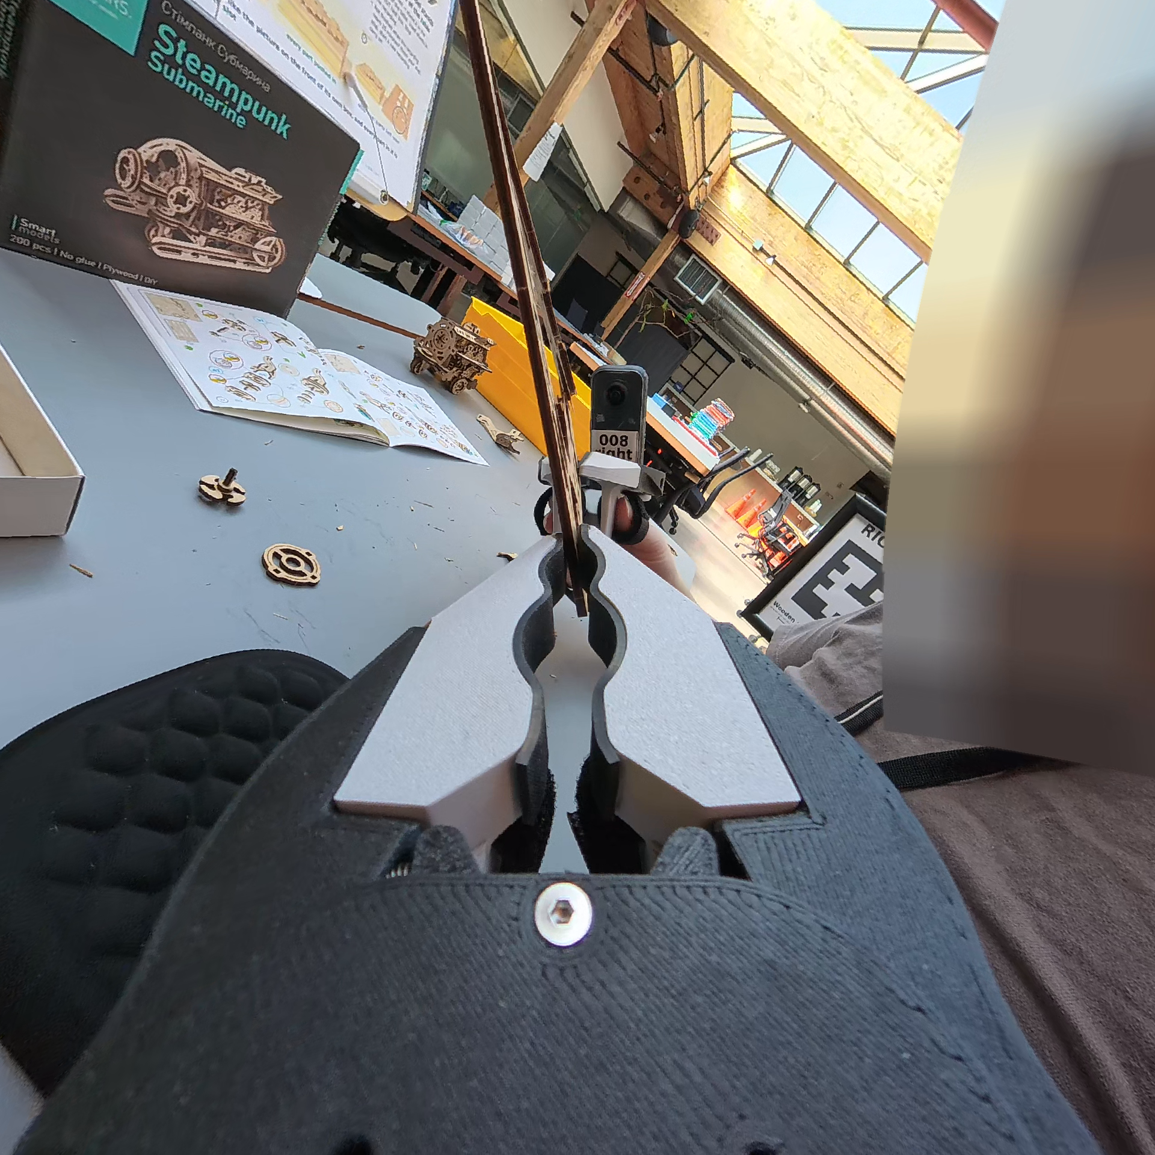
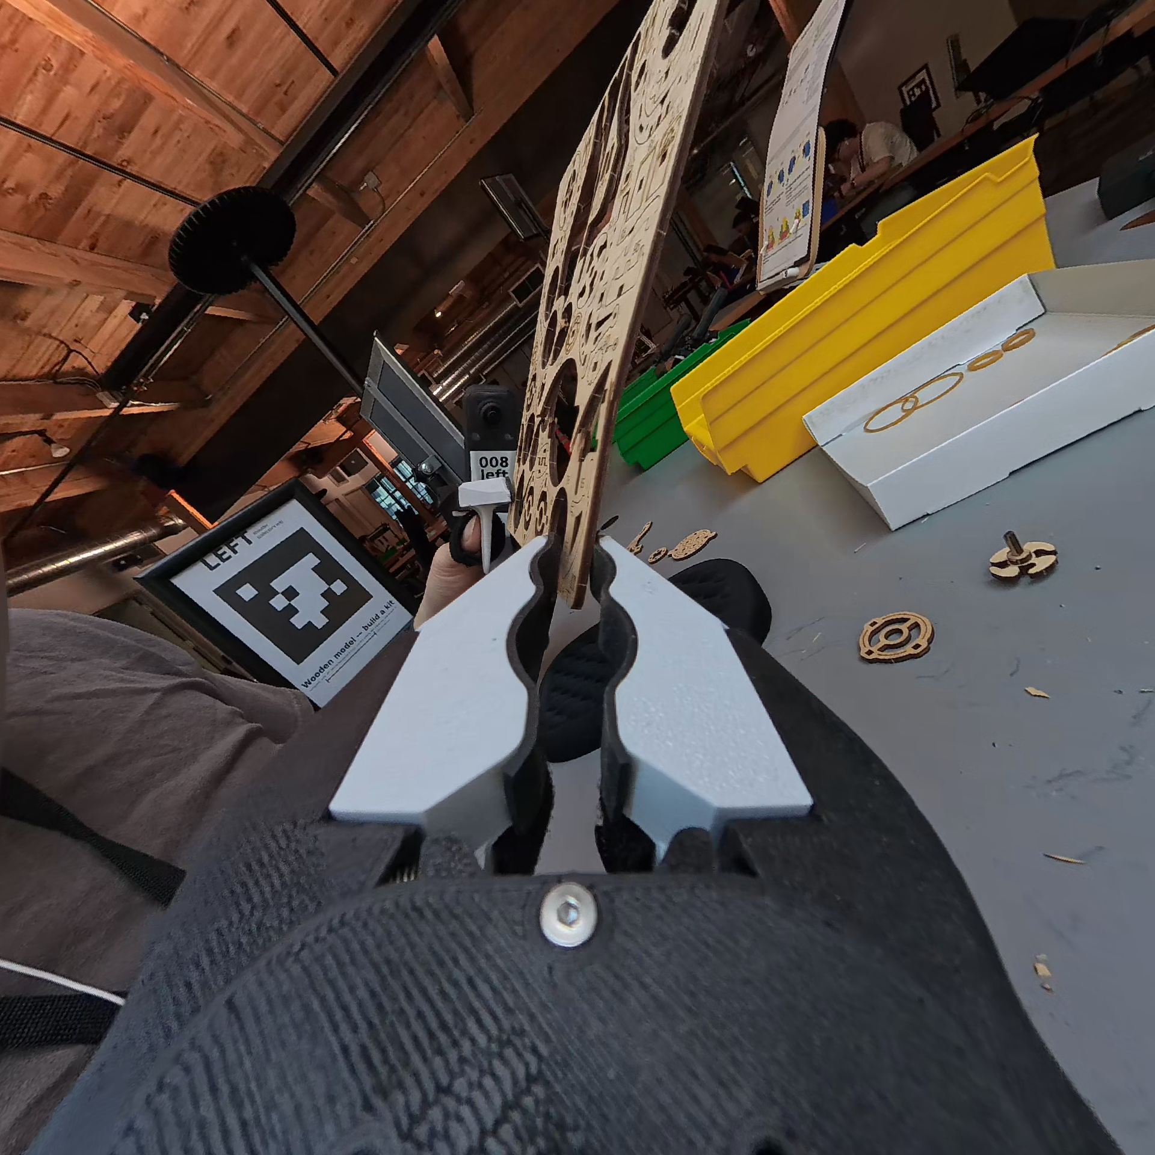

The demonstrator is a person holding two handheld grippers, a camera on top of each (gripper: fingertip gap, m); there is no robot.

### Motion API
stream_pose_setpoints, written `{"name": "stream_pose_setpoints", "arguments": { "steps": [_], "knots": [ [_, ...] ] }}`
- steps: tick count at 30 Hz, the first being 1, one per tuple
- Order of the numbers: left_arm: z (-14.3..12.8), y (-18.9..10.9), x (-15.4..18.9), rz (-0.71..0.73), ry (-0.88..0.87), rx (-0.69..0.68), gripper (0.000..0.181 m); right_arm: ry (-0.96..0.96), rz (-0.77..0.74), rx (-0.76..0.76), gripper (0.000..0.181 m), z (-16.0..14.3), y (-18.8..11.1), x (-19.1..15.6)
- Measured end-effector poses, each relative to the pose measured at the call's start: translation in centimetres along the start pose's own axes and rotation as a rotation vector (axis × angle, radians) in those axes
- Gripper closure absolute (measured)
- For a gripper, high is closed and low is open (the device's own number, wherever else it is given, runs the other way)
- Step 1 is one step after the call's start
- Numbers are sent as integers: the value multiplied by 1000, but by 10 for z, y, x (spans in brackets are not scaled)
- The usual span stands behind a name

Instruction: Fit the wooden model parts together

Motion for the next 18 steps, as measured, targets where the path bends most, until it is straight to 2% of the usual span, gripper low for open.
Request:
{"name": "stream_pose_setpoints", "arguments": {
  "steps": [8,13,18],
  "knots": [
    [-1,-2,0,-1,-13,5,181,115,29,5,177,-2,-1,-1],
    [-1,-2,-2,14,-18,6,181,232,46,61,170,6,-4,2],
    [-1,-3,-3,5,-52,16,180,242,8,69,170,7,-8,9]
  ]
}}
Point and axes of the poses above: each gripper's, where its closed fingertips meet, y out along the fingers, z out of its top, x = y × z across the jaws, the point moved 3 cm from there along -y, back along the fingers, and after that the axes turned 13 degrees about x, right-handed, at the moved point
